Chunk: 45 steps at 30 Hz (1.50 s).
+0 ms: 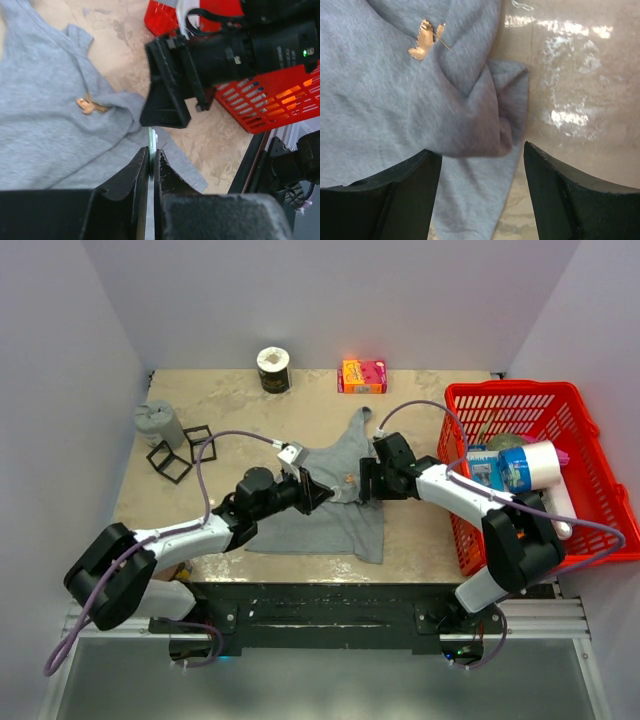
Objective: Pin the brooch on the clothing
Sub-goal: Adjust the clothing with brooches at the center of the board.
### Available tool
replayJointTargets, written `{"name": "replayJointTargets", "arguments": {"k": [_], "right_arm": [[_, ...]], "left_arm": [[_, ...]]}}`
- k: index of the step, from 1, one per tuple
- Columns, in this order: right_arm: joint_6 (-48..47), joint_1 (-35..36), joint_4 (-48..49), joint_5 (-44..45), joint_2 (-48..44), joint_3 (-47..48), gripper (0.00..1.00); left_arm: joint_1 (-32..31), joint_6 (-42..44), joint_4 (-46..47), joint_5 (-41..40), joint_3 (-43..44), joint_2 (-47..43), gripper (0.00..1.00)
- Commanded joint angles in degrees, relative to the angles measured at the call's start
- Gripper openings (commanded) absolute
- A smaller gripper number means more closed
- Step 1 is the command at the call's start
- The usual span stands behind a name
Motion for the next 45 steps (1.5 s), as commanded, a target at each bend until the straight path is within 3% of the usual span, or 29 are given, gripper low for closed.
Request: {"name": "replayJointTargets", "arguments": {"k": [1, 5, 11, 13, 21, 30, 41, 44, 45], "right_arm": [[-3.4, 0.2, 6.5, -1.1, 2.3, 3.3, 0.69], [-2.6, -0.1, 9.1, -1.3, 4.0, 2.8, 0.63], [-2.5, -0.6, 10.1, -0.5, 4.7, 2.1, 0.2], [-2.6, -0.7, 9.8, -0.6, 4.7, 2.5, 0.13], [-3.4, -2.2, 10.0, 0.4, 5.9, 5.3, 0.0], [-6.8, -4.3, 8.3, 3.7, 10.5, 15.5, 0.0], [-12.1, -5.3, 8.5, 9.6, 20.4, 29.5, 0.0], [-12.7, -5.3, 7.0, 9.8, 23.1, 33.3, 0.07], [-12.7, -5.2, 6.7, 9.2, 23.3, 33.7, 0.21]], "left_arm": [[-2.9, -3.7, 14.9, -3.3, -3.5, 4.5, 0.0], [-4.3, -6.0, 26.7, 0.8, -8.6, 12.5, 0.0], [-4.4, -10.5, 37.7, 0.8, -14.5, 24.1, 0.0], [-4.4, -11.8, 39.9, 0.6, -15.7, 25.6, 0.0], [-5.5, -9.9, 23.2, -6.7, -14.8, 24.8, 0.0], [-6.3, -9.0, 15.3, -9.8, -18.4, 23.8, 0.0], [-6.9, -10.7, 15.7, -8.7, -21.7, 23.9, 0.0], [-7.3, -10.4, 17.4, -7.5, -22.6, 22.8, 0.0], [-7.3, -10.0, 18.3, -6.8, -22.8, 22.4, 0.0]]}}
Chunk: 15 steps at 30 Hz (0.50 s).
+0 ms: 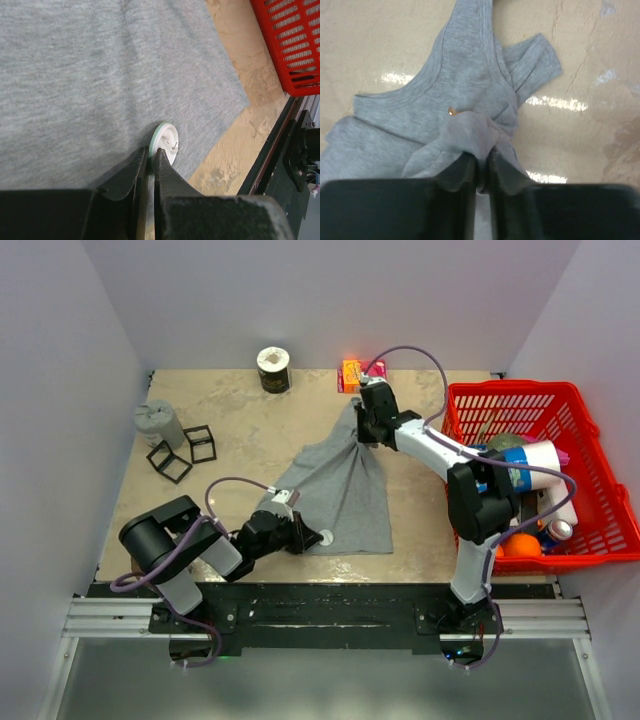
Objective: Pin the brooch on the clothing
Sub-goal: Adjust the clothing with brooches at the center of the board.
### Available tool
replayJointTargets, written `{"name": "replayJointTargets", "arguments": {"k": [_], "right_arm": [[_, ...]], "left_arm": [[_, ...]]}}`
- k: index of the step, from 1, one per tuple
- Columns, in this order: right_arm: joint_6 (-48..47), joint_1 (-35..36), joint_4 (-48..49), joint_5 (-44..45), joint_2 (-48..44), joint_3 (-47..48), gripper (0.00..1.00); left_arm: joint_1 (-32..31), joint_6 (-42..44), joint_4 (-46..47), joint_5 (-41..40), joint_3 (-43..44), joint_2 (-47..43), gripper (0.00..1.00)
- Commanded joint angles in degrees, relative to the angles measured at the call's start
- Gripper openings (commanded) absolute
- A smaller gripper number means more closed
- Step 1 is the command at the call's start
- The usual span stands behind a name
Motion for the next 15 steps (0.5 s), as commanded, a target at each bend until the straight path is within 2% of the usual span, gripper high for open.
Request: {"name": "replayJointTargets", "arguments": {"k": [1, 3, 4, 7, 11, 15], "right_arm": [[-2.2, -1.0, -0.5, 2.3, 1.2, 5.5, 0.29], [-1.6, -1.0, -0.8, 1.2, -0.7, 4.8, 0.45], [-1.3, -1.0, -0.8, 0.9, -1.8, 4.2, 0.56], [-0.9, -1.0, -0.8, 0.5, -7.5, 0.2, 0.64], [1.6, -1.0, -0.5, -2.9, -15.5, -7.4, 0.64], [5.6, -1.0, 1.3, -5.4, -20.4, -14.1, 0.59]], "left_arm": [[-1.2, 3.5, -9.6, 0.1, -3.4, -0.3, 0.0], [-1.1, 3.0, -10.5, 1.4, -2.5, -2.0, 0.0], [-1.2, 2.9, -11.5, 1.5, -1.8, -4.5, 0.0], [-1.1, 2.9, -17.0, 1.5, 1.8, -10.6, 0.0], [-1.1, 5.4, -26.8, 0.9, 9.9, -16.3, 0.0], [-1.0, 6.6, -30.5, 1.3, 15.3, -18.1, 0.0]]}}
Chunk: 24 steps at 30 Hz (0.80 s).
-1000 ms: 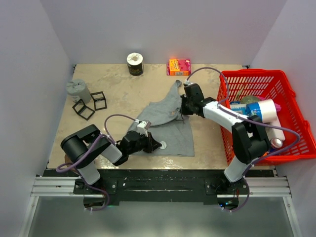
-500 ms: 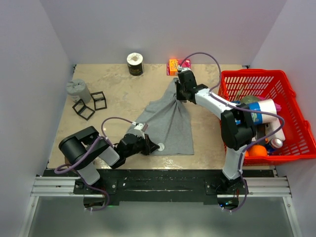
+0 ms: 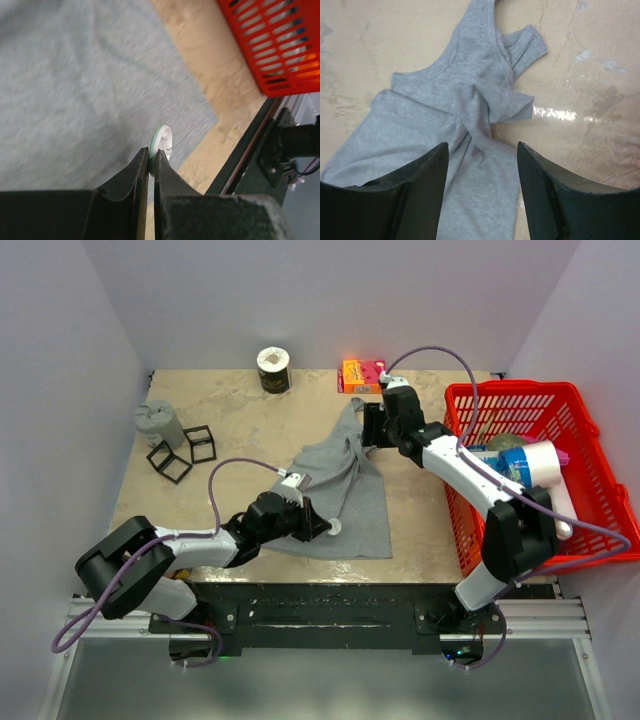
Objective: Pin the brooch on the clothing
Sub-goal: Adjust the clothing with brooches at the center of the board, then pick up the clothing with brooches from the center of the board.
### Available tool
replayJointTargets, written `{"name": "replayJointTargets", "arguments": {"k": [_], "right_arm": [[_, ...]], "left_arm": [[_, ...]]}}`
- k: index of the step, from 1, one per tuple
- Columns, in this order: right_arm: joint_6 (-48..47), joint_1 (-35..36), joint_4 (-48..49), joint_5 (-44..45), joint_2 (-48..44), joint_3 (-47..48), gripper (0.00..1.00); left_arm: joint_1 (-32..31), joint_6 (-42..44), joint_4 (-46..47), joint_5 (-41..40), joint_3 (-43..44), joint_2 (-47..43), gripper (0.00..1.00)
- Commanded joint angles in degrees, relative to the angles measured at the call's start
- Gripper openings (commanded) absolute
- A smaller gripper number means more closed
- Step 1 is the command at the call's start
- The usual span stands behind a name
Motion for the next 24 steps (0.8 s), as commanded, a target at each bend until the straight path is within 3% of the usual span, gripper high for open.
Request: {"name": "replayJointTargets", "arguments": {"k": [1, 8, 24], "right_arm": [[5.0, -0.5, 2.8, -5.1, -5.4, -7.0, 0.57], [9.4, -0.5, 8.9, -10.6, -2.9, -12.7, 0.46], [10.8, 0.5, 16.7, -12.0, 8.8, -11.4, 0.44]], "left_arm": [[0.0, 3.7, -6.6, 0.2, 7.4, -2.0, 0.0], [2.9, 2.3, -5.6, 1.3, 13.4, 3.8, 0.0], [7.3, 3.4, -5.8, 2.1, 18.5, 8.9, 0.0]]}}
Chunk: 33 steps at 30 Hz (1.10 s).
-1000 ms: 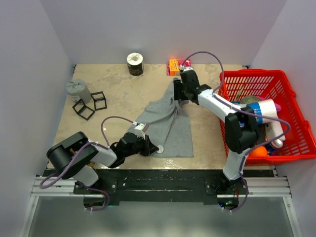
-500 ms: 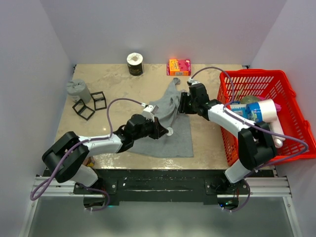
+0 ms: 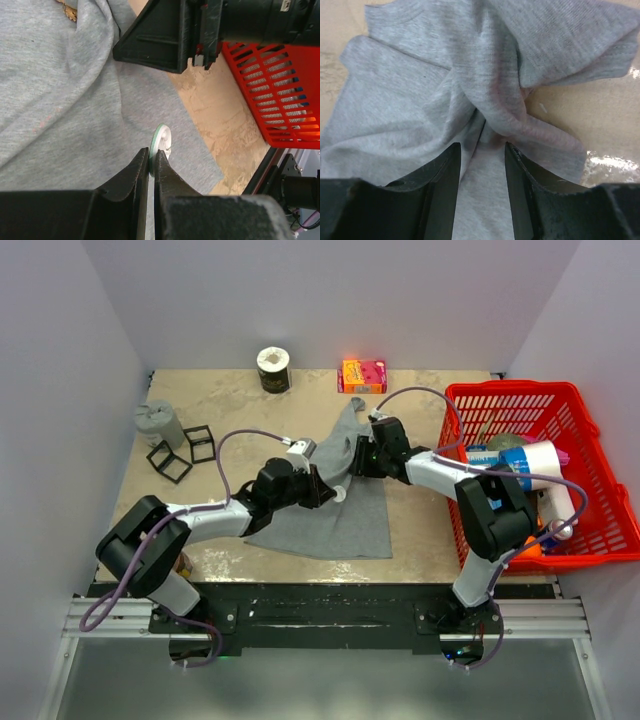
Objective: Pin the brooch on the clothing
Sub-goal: Pick up the clothing with brooches from the center of the board.
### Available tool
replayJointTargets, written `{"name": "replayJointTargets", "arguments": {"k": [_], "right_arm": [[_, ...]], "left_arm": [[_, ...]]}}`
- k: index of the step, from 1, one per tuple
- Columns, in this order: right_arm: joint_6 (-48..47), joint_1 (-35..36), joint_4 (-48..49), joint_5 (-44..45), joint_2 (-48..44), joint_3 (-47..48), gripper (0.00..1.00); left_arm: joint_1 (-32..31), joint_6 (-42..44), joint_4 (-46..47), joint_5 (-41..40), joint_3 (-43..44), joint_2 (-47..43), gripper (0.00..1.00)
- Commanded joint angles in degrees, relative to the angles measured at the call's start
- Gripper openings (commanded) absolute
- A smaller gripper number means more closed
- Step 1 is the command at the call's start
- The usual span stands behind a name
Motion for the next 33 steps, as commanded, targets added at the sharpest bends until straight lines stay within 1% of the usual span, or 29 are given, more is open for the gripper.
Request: {"name": "replayJointTargets", "arguments": {"k": [1, 5, 6, 8, 9, 10, 12, 22, 27, 33], "right_arm": [[0.7, 0.3, 3.3, 0.0, 2.8, 2.9, 0.43], [0.6, 0.3, 3.8, 0.4, 3.7, 2.9, 0.37], [0.4, 0.3, 3.9, 0.5, 3.8, 2.9, 0.31], [0.3, 0.2, 4.4, 0.1, 4.1, 2.2, 0.24], [0.3, 0.3, 4.3, -0.1, 4.2, 1.9, 0.15], [0.4, 0.3, 4.3, -0.1, 4.3, 1.8, 0.09], [0.6, 0.3, 4.3, 0.0, 3.9, 1.0, 0.01], [0.8, 0.2, 4.0, 0.4, -0.7, -1.7, 0.0], [0.4, 0.3, 2.6, 0.0, -2.7, -2.0, 0.0], [0.6, 0.2, 1.9, -2.2, -4.4, -1.9, 0.0]], "left_arm": [[0.4, 1.3, 2.4, 0.6, 2.6, 2.5, 0.0], [0.4, 0.4, 4.7, 0.5, 3.1, 4.8, 0.0], [0.5, 0.1, 5.3, 0.5, 3.2, 5.9, 0.0], [0.5, -0.4, 6.8, 0.2, 3.5, 6.9, 0.0], [0.6, -0.6, 7.2, 0.0, 3.7, 7.9, 0.0], [0.7, -0.6, 7.7, -0.5, 4.1, 8.4, 0.0], [0.6, -0.6, 8.0, -2.1, 4.6, 9.8, 0.0], [0.7, 3.4, 8.0, -13.6, 8.8, 14.3, 0.0], [0.5, 6.0, 6.6, -15.0, 11.7, 16.6, 0.0], [-1.2, 11.3, 4.0, -17.1, 14.9, 18.6, 0.0]]}}
